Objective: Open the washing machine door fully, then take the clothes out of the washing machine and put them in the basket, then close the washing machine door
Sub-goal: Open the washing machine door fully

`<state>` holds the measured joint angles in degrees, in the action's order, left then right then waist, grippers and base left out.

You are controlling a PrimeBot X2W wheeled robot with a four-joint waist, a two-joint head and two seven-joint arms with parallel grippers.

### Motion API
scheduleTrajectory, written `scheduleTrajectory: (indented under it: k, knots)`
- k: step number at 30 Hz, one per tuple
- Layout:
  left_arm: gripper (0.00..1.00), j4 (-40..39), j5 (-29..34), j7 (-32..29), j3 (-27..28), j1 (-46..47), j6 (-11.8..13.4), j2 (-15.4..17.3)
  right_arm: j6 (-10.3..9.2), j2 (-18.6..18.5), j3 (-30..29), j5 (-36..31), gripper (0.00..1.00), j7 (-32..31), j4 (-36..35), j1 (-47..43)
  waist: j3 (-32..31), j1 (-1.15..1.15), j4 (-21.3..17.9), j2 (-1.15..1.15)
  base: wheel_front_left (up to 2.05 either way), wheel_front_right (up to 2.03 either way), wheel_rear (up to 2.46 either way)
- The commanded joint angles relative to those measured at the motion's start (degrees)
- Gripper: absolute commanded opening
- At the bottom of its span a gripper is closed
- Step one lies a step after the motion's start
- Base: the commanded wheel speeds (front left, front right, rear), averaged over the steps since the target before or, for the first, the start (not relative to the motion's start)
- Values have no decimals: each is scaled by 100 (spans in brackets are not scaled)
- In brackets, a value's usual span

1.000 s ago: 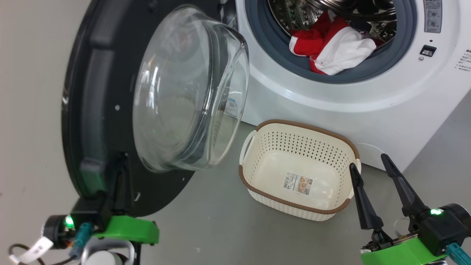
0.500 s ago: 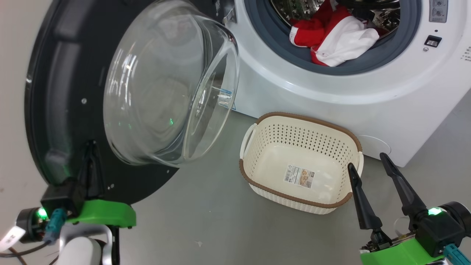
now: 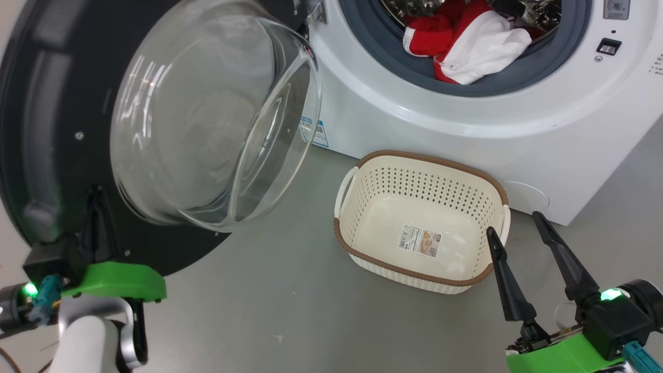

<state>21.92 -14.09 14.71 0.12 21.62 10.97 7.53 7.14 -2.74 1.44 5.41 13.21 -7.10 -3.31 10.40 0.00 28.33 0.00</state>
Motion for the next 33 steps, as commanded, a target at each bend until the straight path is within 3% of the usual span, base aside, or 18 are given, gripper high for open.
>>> scheduleTrajectory:
  k: [1, 13, 33]
  knots:
    - [0, -64, 50, 29, 343, 266, -8, 245, 35, -14, 181, -78, 100, -20, -186, 151, 22, 0, -18, 0, 0, 0, 0]
    - [0, 55, 86, 29, 895, 419, -61, 286, 35, -14, 178, -149, 100, -116, -306, 186, 165, 0, -126, 0, 0, 0, 0]
    - [0, 918, 266, 29, 1295, 833, -204, 420, 35, -14, 197, -276, 100, -270, -475, 230, 363, 0, -215, 0, 0, 0, 0]
